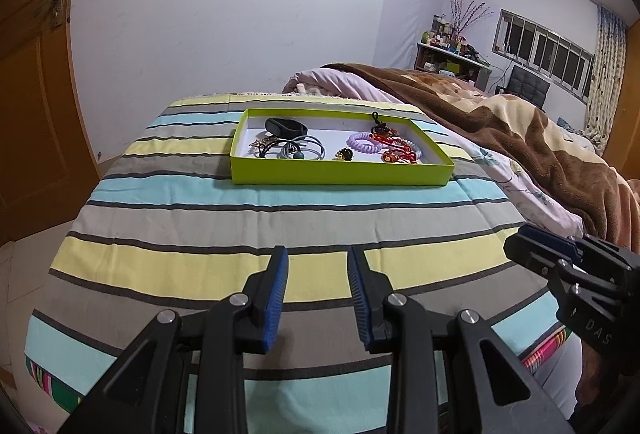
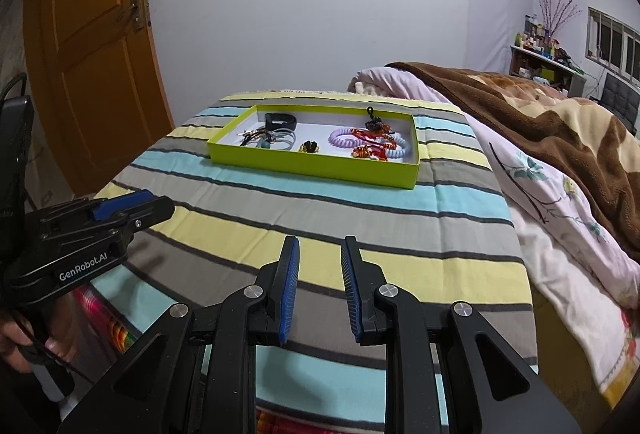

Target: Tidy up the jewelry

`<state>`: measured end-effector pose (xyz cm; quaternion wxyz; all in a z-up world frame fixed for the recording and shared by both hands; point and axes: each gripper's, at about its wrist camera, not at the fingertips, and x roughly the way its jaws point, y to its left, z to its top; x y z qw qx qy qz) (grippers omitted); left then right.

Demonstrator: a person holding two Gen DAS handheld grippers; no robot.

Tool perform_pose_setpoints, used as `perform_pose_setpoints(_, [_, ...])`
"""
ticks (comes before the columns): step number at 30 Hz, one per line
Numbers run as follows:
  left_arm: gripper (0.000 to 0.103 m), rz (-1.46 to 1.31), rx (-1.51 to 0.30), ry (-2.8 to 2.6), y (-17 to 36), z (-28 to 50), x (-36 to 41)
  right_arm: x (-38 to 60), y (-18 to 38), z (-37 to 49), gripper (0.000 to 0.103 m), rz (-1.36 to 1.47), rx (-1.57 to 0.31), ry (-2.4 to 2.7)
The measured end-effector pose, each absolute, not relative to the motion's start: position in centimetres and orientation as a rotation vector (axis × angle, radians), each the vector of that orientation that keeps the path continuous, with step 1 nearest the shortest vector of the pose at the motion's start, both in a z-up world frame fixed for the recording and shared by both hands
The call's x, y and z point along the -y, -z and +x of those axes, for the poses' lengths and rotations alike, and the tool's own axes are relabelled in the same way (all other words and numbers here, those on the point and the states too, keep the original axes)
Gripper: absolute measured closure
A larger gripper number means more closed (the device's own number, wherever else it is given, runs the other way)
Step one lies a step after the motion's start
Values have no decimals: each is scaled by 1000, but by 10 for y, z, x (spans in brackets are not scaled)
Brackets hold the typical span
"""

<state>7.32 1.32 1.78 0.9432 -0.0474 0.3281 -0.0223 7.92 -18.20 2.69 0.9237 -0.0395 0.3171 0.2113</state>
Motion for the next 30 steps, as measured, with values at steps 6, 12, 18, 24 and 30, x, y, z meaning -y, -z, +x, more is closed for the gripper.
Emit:
perform_pose_setpoints(6, [71,-81,-660,43,-17,72,-9,183,-26,79,81,-77,-644,-427])
perform_pose_setpoints(12, [71,-78,-658,38,-16,71,-7,184,-25,79,81,-79,-640,-422])
perform_pose_setpoints(18, [71,-80,-657,31,-15,70,-7,184,-25,79,81,-79,-640,-420])
perform_pose_setpoints(24, [71,-78,-648,23,-16,69,-8,185,-28,76,81,-78,-617,-412])
perform_pose_setpoints(30, [71,-87,-611,20,-18,63,-9,185,-31,69,81,-93,-555,-398])
